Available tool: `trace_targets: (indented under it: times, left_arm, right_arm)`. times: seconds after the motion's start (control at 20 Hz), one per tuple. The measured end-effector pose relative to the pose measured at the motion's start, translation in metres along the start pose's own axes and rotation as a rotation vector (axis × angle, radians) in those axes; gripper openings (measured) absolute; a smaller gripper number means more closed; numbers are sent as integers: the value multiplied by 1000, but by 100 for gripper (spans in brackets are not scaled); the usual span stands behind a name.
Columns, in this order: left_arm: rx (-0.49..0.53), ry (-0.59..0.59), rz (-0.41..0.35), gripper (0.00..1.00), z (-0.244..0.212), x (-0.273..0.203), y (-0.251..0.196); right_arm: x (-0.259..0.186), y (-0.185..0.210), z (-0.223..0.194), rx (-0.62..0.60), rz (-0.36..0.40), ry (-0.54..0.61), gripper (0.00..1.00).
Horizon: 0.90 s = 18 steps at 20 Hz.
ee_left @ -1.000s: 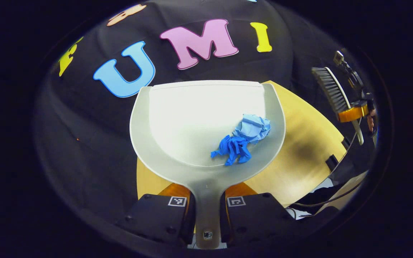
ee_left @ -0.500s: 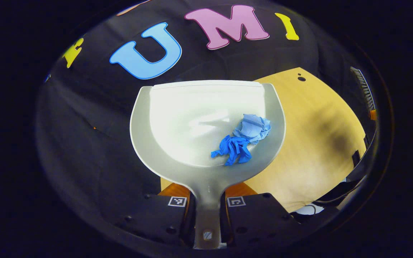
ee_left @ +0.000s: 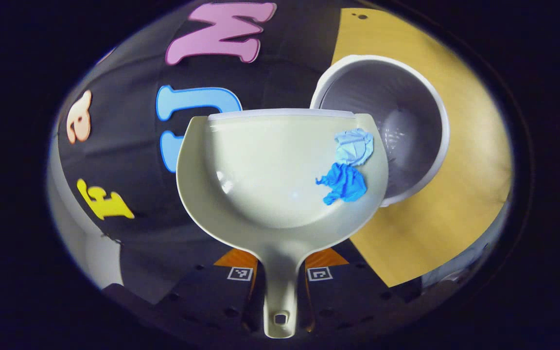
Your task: Pick up the small broom and dustpan from the desktop, sweep the trash into the dustpan with the broom, and then empty the trash into the garbage bin.
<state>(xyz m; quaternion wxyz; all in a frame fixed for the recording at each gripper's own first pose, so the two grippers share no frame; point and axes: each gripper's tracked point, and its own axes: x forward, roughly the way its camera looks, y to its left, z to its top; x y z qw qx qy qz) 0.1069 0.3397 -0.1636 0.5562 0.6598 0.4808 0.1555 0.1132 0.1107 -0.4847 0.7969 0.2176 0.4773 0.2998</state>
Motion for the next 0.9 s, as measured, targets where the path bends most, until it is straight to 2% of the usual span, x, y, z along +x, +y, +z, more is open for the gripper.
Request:
trace_targets:
  times: [0.15, 0.25, 0.3, 0.4, 0.5, 0.6, 0.75, 0.9]
  left_arm:
    - [241, -6, 130, 24, -5, 2, 2]
    - [434, -30, 247, 24, -3, 0, 7]
    - [492, -48, 292, 24, -4, 3, 7]
    - [512, -79, 328, 24, -12, 8, 13]
    - [410, -103, 297, 24, -18, 13, 11]
    - [250, -136, 231, 23, -18, 12, 4]
    - [6, -181, 176, 24, -9, 5, -5]
    - [-256, -261, 67, 24, 13, -4, -18]
  right_arm:
    - [-5, -2, -1, 6, -7, -9, 21]
    - [-7, -5, -1, 11, -17, -11, 21]
    - [-7, -8, 0, 12, -25, -11, 21]
    - [-7, -12, -2, 8, -38, -8, 21]
    - [-7, -10, -3, 3, -41, -6, 21]
    - [-6, -7, -2, -2, -40, -2, 21]
    - [-2, -1, 3, -18, -40, 0, 21]
    - [3, 11, 21, -40, -40, -17, 21]
